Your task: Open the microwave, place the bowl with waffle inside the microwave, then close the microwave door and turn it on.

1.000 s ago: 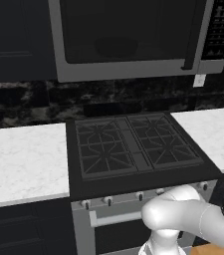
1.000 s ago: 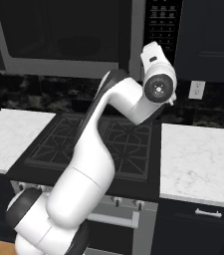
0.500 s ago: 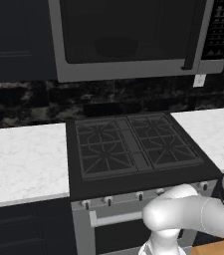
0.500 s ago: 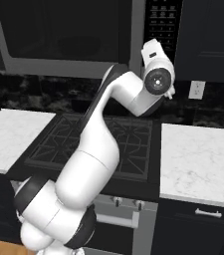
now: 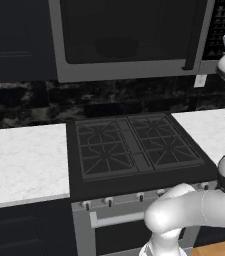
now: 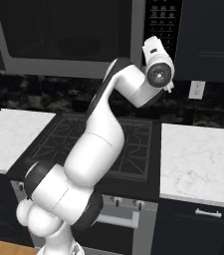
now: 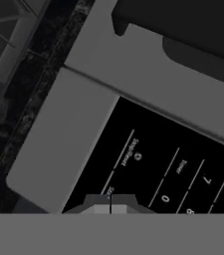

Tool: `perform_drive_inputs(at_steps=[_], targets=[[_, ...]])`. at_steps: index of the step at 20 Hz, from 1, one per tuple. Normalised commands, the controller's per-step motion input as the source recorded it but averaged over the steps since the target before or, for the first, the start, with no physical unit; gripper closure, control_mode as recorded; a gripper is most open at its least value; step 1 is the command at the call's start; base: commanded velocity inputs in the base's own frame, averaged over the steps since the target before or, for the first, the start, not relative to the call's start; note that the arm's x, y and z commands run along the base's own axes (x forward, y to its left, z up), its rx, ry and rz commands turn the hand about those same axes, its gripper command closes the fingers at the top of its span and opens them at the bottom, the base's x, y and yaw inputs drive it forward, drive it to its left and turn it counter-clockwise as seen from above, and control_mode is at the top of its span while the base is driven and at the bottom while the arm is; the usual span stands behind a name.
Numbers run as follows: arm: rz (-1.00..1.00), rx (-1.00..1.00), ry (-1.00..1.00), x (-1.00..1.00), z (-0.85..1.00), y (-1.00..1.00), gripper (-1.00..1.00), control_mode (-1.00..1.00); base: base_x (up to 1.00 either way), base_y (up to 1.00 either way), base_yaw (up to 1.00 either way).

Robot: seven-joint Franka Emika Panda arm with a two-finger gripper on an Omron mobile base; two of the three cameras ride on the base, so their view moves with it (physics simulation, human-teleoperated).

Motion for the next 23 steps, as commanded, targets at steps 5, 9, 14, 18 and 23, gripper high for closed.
perform_drive_inputs(at_steps=[5, 9, 14, 18, 23], targets=[[0.05, 0.01, 0.00, 0.50, 0.00, -0.12, 1.00, -1.00, 0.00, 0.00, 0.00], [0.07, 0.01, 0.00, 0.52, -0.04, -0.21, 1.00, -1.00, 0.00, 0.00, 0.00], [0.09, 0.00, 0.00, 0.55, -0.24, -0.09, 1.00, -1.00, 0.00, 0.00, 0.00], [0.08, -0.03, -0.14, 0.42, -0.62, 0.05, 1.00, -1.00, 0.00, 0.00, 0.00], [0.08, -0.08, -0.41, 0.00, -0.90, 0.21, 1.00, -1.00, 0.00, 0.00, 0.00]])
